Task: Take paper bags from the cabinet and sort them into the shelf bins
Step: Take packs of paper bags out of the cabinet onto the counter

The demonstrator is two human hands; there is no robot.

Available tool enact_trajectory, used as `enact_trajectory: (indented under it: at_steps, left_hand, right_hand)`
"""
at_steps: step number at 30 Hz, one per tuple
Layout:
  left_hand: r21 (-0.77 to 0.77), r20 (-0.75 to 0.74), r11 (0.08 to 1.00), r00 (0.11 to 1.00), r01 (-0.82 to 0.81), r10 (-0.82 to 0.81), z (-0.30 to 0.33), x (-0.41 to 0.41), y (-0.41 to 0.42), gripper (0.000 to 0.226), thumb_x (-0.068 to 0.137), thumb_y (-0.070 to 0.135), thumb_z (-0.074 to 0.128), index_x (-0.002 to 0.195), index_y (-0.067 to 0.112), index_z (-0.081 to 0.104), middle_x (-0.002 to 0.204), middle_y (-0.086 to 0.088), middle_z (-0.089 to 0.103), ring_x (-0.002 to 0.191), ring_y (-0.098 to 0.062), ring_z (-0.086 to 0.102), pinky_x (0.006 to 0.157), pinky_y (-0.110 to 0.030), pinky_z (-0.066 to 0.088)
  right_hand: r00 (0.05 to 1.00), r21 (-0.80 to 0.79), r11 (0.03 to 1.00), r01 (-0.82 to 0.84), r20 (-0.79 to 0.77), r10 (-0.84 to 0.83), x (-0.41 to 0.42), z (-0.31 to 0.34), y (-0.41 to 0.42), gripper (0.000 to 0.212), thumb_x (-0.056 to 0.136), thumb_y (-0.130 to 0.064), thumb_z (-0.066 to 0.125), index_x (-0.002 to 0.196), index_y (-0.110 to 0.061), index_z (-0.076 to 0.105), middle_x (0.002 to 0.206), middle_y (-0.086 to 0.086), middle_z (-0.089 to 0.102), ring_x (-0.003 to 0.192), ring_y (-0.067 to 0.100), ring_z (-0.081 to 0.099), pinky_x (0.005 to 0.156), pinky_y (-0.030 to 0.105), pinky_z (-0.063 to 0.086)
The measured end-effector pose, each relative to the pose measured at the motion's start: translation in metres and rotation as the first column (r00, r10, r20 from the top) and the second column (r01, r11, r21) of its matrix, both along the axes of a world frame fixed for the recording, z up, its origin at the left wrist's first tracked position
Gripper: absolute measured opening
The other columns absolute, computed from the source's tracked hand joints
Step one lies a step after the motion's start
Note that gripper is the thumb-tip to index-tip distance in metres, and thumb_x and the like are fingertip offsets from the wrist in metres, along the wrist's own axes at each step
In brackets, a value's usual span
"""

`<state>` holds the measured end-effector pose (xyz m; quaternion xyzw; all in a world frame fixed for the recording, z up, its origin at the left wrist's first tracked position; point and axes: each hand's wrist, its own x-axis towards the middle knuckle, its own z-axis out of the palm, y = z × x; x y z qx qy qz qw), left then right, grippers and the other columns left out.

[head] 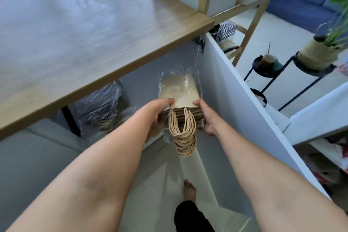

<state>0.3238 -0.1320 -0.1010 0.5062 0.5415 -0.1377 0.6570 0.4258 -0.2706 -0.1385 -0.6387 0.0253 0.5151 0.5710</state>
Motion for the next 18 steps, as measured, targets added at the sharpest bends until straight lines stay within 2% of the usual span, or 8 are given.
enact_trajectory:
  at_steps: [2,6,9,11,15,17,18]
  left_hand:
    - [0.021,-0.006,0.998,0.999,0.054,-0.054,0.019,-0.015,-0.010,0.053,0.079,0.048,0.067,0.107,0.005,0.057,0.098,-0.011,0.071,0.080,-0.029,0.069,0.078,-0.039,0.057]
    - [0.101,0.038,0.984,0.988,0.144,-0.149,0.061,-0.037,-0.030,0.055,0.079,0.046,0.069,0.111,0.006,0.048,0.101,-0.014,0.064,0.082,-0.027,0.065,0.078,-0.038,0.056]
    - [0.128,0.101,0.976,0.977,0.175,-0.188,0.087,-0.042,-0.043,0.063,0.077,0.043,0.071,0.121,0.007,0.044,0.101,-0.012,0.053,0.092,-0.025,0.057,0.097,-0.042,0.049]
    - [0.156,0.149,0.970,0.966,0.186,-0.210,0.106,-0.042,-0.049,0.062,0.077,0.042,0.071,0.119,0.008,0.042,0.100,-0.011,0.051,0.092,-0.024,0.055,0.099,-0.041,0.047]
    - [0.184,0.220,0.970,0.955,0.158,-0.197,0.137,-0.038,-0.049,0.052,0.077,0.041,0.072,0.108,0.007,0.047,0.086,-0.007,0.050,0.083,-0.017,0.055,0.091,-0.029,0.050]
    - [0.211,0.231,0.965,0.952,0.154,-0.202,0.157,-0.036,-0.045,0.044,0.078,0.041,0.070,0.102,0.009,0.050,0.079,-0.006,0.049,0.074,-0.017,0.055,0.079,-0.027,0.054]
    - [0.237,0.226,0.959,0.952,0.154,-0.209,0.168,-0.037,-0.042,0.041,0.079,0.042,0.069,0.096,0.009,0.050,0.075,-0.006,0.047,0.065,-0.016,0.054,0.067,-0.024,0.056]
  right_hand:
    - [0.999,0.012,0.999,0.034,0.020,-0.035,-0.020,0.015,-0.015,0.020,0.085,-0.041,0.053,0.096,-0.024,0.056,0.057,0.001,0.066,0.045,0.016,0.060,0.048,0.020,0.048]
    - [0.991,0.051,0.994,0.097,0.088,-0.101,-0.053,0.057,-0.044,0.024,0.085,-0.042,0.052,0.096,-0.022,0.056,0.069,0.005,0.063,0.054,0.020,0.057,0.053,0.022,0.046]
    - [0.981,0.083,0.987,0.135,0.129,-0.145,-0.064,0.090,-0.062,0.027,0.085,-0.043,0.052,0.094,-0.018,0.058,0.073,0.007,0.063,0.059,0.021,0.056,0.056,0.024,0.045]
    - [0.975,0.109,0.982,0.153,0.145,-0.168,-0.068,0.111,-0.073,0.029,0.085,-0.043,0.053,0.091,-0.016,0.059,0.075,0.008,0.063,0.063,0.022,0.057,0.059,0.026,0.045]
    - [0.971,0.129,0.982,0.140,0.174,-0.162,-0.069,0.150,-0.075,0.030,0.086,-0.045,0.050,0.083,-0.016,0.057,0.073,0.007,0.060,0.064,0.021,0.054,0.061,0.027,0.042]
    - [0.968,0.153,0.978,0.141,0.187,-0.169,-0.067,0.170,-0.070,0.031,0.085,-0.045,0.049,0.076,-0.017,0.057,0.071,0.006,0.058,0.062,0.021,0.052,0.060,0.026,0.040]
    - [0.967,0.166,0.976,0.138,0.191,-0.170,-0.066,0.182,-0.065,0.031,0.085,-0.045,0.049,0.074,-0.017,0.056,0.071,0.006,0.058,0.062,0.021,0.052,0.060,0.026,0.040]
